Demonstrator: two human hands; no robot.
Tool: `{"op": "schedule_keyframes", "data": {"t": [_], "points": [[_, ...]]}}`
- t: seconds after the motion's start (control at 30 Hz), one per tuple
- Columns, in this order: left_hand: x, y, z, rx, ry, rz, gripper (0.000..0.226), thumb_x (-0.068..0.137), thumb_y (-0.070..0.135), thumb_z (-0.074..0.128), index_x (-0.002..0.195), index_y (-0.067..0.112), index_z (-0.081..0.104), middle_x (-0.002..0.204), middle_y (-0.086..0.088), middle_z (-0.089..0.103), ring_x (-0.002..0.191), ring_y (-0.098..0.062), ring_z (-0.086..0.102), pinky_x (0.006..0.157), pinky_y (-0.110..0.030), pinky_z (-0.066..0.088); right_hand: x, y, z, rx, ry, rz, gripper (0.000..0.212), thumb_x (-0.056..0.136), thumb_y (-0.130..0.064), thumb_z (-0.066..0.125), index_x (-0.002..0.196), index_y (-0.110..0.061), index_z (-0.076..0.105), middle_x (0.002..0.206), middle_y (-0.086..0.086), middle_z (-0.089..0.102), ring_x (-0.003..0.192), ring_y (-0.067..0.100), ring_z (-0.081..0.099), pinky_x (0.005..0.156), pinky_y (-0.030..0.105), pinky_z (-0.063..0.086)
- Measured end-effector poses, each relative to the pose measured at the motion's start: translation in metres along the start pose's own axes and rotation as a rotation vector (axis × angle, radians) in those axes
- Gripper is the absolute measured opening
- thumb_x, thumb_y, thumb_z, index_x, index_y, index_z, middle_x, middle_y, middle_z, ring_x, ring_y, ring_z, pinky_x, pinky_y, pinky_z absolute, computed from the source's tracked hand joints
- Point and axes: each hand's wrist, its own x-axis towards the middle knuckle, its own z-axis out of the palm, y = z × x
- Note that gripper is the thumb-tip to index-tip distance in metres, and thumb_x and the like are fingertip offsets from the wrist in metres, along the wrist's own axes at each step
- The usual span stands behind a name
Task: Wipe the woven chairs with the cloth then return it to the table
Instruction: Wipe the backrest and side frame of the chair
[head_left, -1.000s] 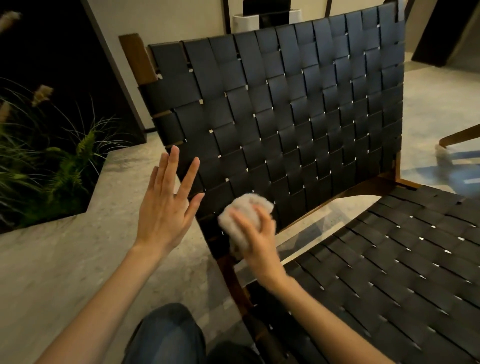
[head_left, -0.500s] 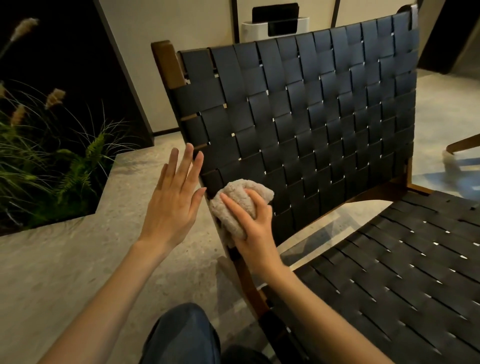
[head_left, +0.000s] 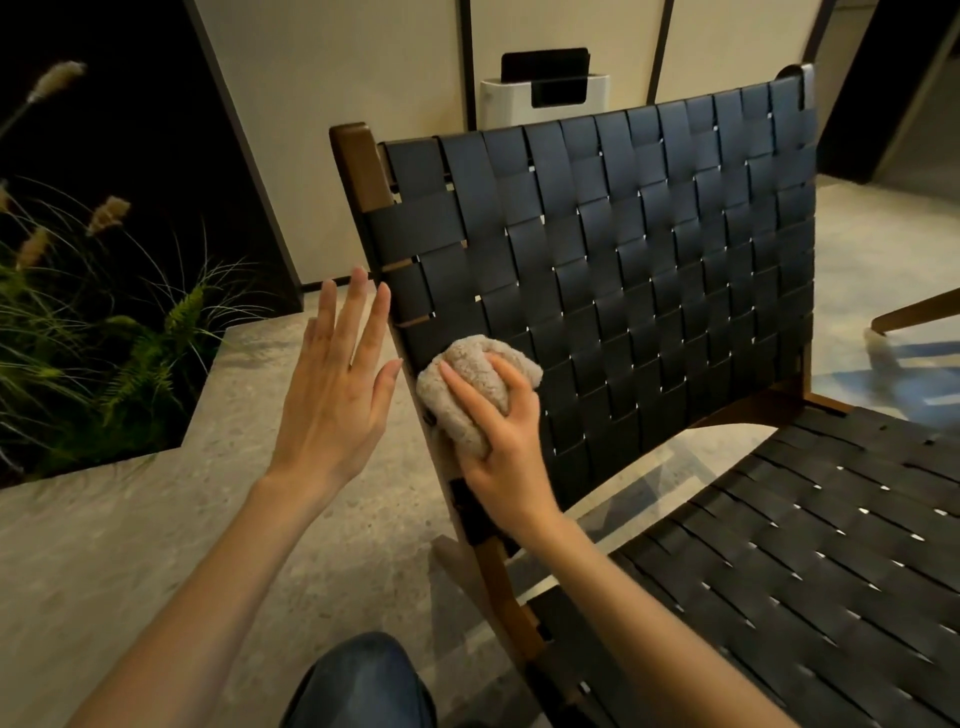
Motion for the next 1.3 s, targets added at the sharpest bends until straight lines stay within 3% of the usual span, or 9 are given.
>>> {"op": "schedule_keyframes", "data": {"t": [0.13,0.27,0.37,0.5,0.6,0.7,0.83,1.1,1.3], "points": [[0.007,0.0,-0.004,-0.025,-0.04,0.002,0.067,0.1,0.031,0.033,0.149,0.025,-0.013,0.158,0.004,-0.014,0.144,-0.013,-0.018,0.119,-0.039,0.002,0.043,0.041,-0.035,-0.031,0.248,0.297,0.069,0.086,-0.002,0.059,0.143,-0.034,0.035,0.148,0.011,0.022,0.125,0.021,0.026,0.106,0.042,0.037],[0.019,0.001,-0.01,-0.047,-0.028,0.005,0.064,0.099,0.039,0.023,0.148,0.026,-0.016,0.157,0.006,-0.018,0.144,-0.011,-0.019,0.117,-0.035,-0.001,0.077,0.051,-0.046,0.029,0.396,0.648,0.061,0.091,-0.007,0.058,0.145,-0.025,0.037,0.149,0.008,0.019,0.133,0.027,0.027,0.113,0.045,0.032],[0.026,-0.001,-0.01,-0.066,-0.01,0.017,0.063,0.098,0.042,0.02,0.148,0.025,-0.014,0.157,0.008,-0.019,0.144,-0.01,-0.017,0.117,-0.034,-0.001,0.065,0.014,-0.018,0.104,0.287,0.431,0.066,0.085,0.0,0.059,0.141,-0.031,0.042,0.152,0.005,0.017,0.14,0.022,0.02,0.115,0.04,0.029],[0.026,-0.001,-0.006,-0.172,0.011,0.004,0.063,0.102,0.027,0.028,0.147,0.03,-0.015,0.156,0.014,-0.018,0.144,-0.008,-0.016,0.118,-0.038,0.002,0.043,-0.022,0.005,0.045,0.088,0.07,0.055,0.088,-0.028,0.054,0.14,-0.038,0.042,0.149,0.002,0.026,0.138,0.017,0.022,0.111,0.029,0.023],[0.028,-0.003,-0.006,-0.148,0.015,0.0,0.067,0.102,0.019,0.032,0.147,0.031,-0.016,0.156,0.014,-0.018,0.144,-0.009,-0.018,0.117,-0.037,0.0,0.055,-0.001,-0.016,-0.066,0.072,-0.037,0.057,0.085,-0.015,0.064,0.138,-0.029,0.047,0.148,0.009,0.029,0.134,0.026,0.03,0.109,0.029,0.028],[0.032,-0.006,-0.008,-0.131,0.01,0.007,0.065,0.102,0.022,0.029,0.147,0.032,-0.017,0.157,0.013,-0.018,0.144,-0.009,-0.018,0.117,-0.037,-0.001,0.083,0.034,-0.045,-0.018,0.277,0.254,0.062,0.083,0.0,0.067,0.139,-0.018,0.047,0.145,0.016,0.03,0.129,0.028,0.039,0.108,0.019,0.031],[0.039,-0.007,-0.011,-0.158,0.027,0.004,0.057,0.102,0.036,0.021,0.148,0.03,-0.013,0.156,0.015,-0.018,0.144,-0.009,-0.016,0.117,-0.034,-0.004,0.114,0.035,-0.046,0.075,0.374,0.563,0.059,0.088,-0.004,0.06,0.142,-0.021,0.043,0.149,0.009,0.022,0.134,0.026,0.032,0.111,0.042,0.035],[0.043,-0.01,-0.012,-0.153,0.039,0.007,0.059,0.1,0.04,0.021,0.148,0.029,-0.013,0.156,0.016,-0.018,0.144,-0.009,-0.015,0.116,-0.025,-0.009,0.089,-0.014,-0.009,-0.069,0.107,-0.102,0.053,0.088,-0.023,0.06,0.138,-0.033,0.046,0.148,0.005,0.031,0.134,0.023,0.031,0.108,0.033,0.032],[0.056,-0.011,-0.017,-0.167,0.051,0.017,0.061,0.098,0.042,0.019,0.147,0.031,-0.016,0.155,0.016,-0.02,0.144,-0.009,-0.015,0.118,-0.037,-0.001,0.145,0.037,-0.051,0.015,0.424,0.549,0.056,0.09,-0.008,0.059,0.143,-0.021,0.043,0.147,0.01,0.025,0.131,0.027,0.033,0.11,0.043,0.036]]}}
